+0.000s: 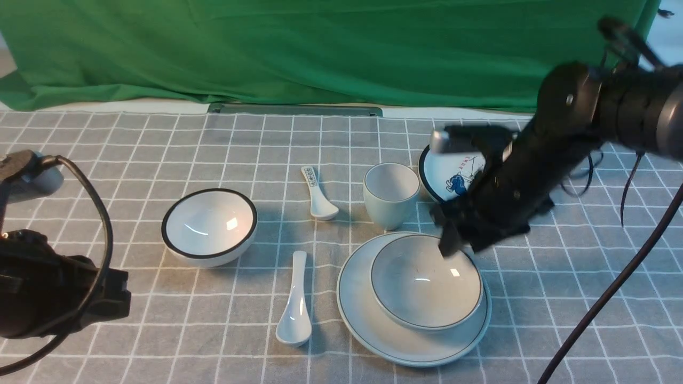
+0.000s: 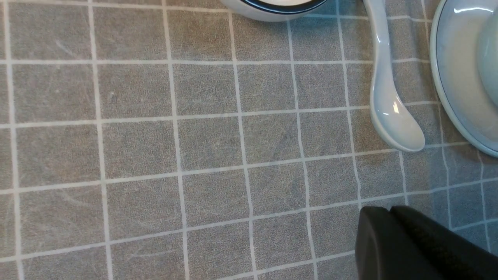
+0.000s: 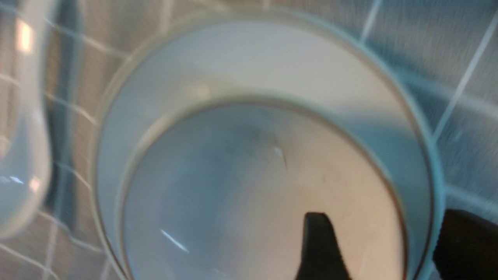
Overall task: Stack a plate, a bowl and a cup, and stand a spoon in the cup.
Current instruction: Use the right arm to put the blue rice bowl into the blue large plate in the middle, then use the right arm to grab a blue teacup
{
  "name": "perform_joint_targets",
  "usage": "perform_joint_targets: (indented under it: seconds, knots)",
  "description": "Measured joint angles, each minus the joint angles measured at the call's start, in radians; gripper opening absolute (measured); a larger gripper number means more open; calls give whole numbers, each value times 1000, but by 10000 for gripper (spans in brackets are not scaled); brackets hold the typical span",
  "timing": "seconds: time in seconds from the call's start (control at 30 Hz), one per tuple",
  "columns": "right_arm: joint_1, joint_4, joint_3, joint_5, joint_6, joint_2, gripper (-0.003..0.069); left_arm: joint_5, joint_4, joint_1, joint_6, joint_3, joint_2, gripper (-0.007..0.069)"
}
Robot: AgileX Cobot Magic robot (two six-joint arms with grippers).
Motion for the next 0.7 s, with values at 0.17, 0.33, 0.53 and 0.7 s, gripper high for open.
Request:
perform_joint_targets:
  seconds: [0.17,0.33,0.53,0.7]
  knots:
    - [0,0,-205,-20,3,22,472,8,-1,0,2,0,0,0]
    - [0,-23,-366,-16,37,140,473,11,-1,0,2,0,0,0]
    - [0,-43,-422,0,60,252,475,15,-1,0,2,0,0,0]
    - [1,-46,-429,1,62,312,454,15,-1,0,2,0,0,0]
